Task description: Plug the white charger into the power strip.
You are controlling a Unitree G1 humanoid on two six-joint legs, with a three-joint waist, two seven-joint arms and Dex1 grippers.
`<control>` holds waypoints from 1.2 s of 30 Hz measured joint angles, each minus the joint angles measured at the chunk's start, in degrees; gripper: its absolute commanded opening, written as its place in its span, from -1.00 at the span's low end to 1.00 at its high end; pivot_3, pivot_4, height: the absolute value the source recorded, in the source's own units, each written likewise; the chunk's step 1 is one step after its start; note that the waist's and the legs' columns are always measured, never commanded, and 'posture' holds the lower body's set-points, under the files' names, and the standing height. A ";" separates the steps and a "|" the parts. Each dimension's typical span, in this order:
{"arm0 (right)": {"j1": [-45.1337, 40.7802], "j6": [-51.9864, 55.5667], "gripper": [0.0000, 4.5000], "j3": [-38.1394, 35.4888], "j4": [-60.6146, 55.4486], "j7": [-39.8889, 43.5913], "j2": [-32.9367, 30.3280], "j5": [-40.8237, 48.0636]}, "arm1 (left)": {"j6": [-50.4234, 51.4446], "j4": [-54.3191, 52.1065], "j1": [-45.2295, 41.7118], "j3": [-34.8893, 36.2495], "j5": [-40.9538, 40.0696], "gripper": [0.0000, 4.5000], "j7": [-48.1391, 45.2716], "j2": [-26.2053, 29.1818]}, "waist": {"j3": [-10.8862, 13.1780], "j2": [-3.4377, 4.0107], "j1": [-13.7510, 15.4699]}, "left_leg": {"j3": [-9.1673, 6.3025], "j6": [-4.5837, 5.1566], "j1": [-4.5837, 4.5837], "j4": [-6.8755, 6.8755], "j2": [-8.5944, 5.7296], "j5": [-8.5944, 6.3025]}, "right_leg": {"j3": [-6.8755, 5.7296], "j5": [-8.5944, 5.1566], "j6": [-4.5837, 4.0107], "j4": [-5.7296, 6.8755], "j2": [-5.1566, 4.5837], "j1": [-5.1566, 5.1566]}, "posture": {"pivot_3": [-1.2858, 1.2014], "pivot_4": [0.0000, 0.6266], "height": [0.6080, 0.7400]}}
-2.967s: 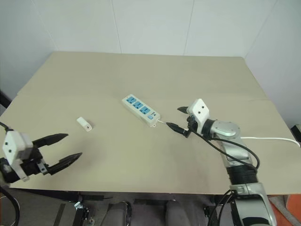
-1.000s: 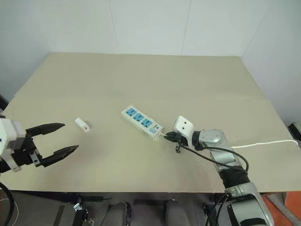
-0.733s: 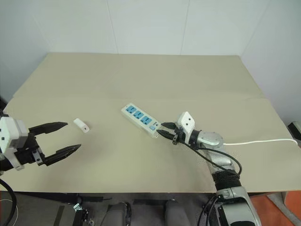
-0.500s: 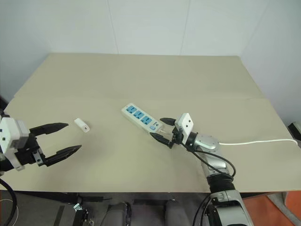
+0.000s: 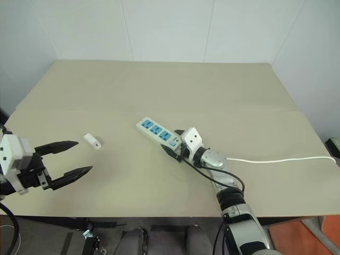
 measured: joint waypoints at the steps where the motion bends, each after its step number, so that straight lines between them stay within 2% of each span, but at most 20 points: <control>1: -0.01 0.01 0.97 0.22 0.00 0.03 -0.01 -0.26 | 0.00 0.00 0.15 0.00 0.00 1.00 -0.08 0.00 | 0.00 -0.01 0.00 | 0.00 0.00 0.00 0.00 0.00 0.00 | 0.00 0.00 0.00 0.00 0.00 0.00 | 0.03 -0.52 1.00; 16: -1.12 3.97 0.97 1.60 -0.30 1.19 -0.41 -1.54 | -0.10 0.00 0.38 -0.01 0.11 1.00 -0.30 -0.05 | -0.10 -0.15 -0.09 | 0.03 0.00 0.08 -0.02 0.03 0.00 | 0.03 0.00 0.00 0.00 0.02 0.05 | 0.03 -0.52 1.00; 26: 3.12 15.16 0.97 2.14 -10.52 0.70 -2.24 -1.27 | -0.44 -0.01 1.03 -0.08 0.36 1.00 -0.24 -0.67 | -0.12 -0.20 0.35 | 0.10 -0.01 -0.02 -0.02 0.02 -0.01 | 0.03 -0.01 0.00 -0.06 -0.03 0.01 | 0.03 -0.52 1.00; 36: 5.03 19.04 0.97 2.66 -15.34 0.58 -2.31 -0.85 | -1.21 -0.01 1.07 -0.42 0.90 1.00 -0.23 -0.93 | -0.12 -0.20 0.02 | 0.13 -0.01 -0.04 -0.06 0.03 -0.01 | 0.07 -0.01 0.01 -0.04 0.00 -0.08 | 0.03 -0.52 1.00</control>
